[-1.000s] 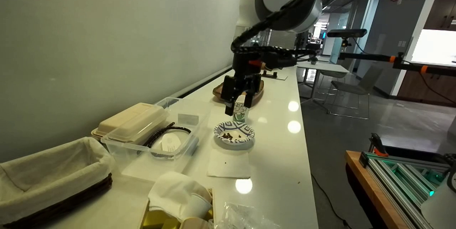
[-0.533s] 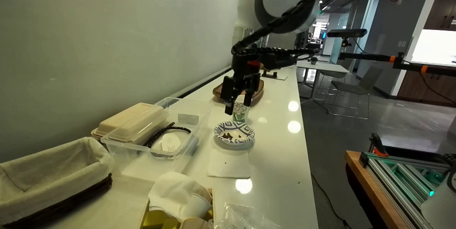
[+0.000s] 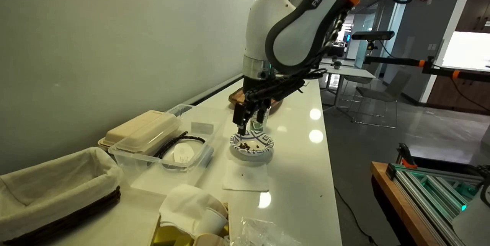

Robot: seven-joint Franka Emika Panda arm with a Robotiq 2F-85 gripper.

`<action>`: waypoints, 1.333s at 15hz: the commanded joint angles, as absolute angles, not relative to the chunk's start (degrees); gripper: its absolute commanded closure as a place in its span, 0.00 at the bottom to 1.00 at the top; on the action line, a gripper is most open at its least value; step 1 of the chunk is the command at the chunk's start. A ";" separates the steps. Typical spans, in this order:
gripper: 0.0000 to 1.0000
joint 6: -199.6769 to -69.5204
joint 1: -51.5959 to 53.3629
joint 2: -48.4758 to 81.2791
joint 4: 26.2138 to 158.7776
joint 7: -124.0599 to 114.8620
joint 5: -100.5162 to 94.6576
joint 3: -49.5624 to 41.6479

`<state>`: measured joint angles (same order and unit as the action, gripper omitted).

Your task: Pour the contents in the bowl into the coffee cup.

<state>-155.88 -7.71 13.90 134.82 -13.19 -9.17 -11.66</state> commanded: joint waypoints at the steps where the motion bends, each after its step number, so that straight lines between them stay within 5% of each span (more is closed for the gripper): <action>1: 0.00 -159.34 -6.22 20.68 131.01 -15.25 -9.70 -13.33; 10: 0.00 -160.68 -4.02 29.70 124.64 -14.19 -8.11 -13.70; 15: 0.25 -160.24 -3.60 32.33 122.95 -14.52 -7.16 -13.84; 17: 0.27 -160.14 -3.71 32.94 122.82 -14.72 -6.57 -13.79; 18: 0.39 -160.20 -3.59 33.23 122.76 -14.87 -6.47 -13.96; 20: 0.40 -160.18 -3.49 33.49 122.76 -15.14 -6.17 -14.17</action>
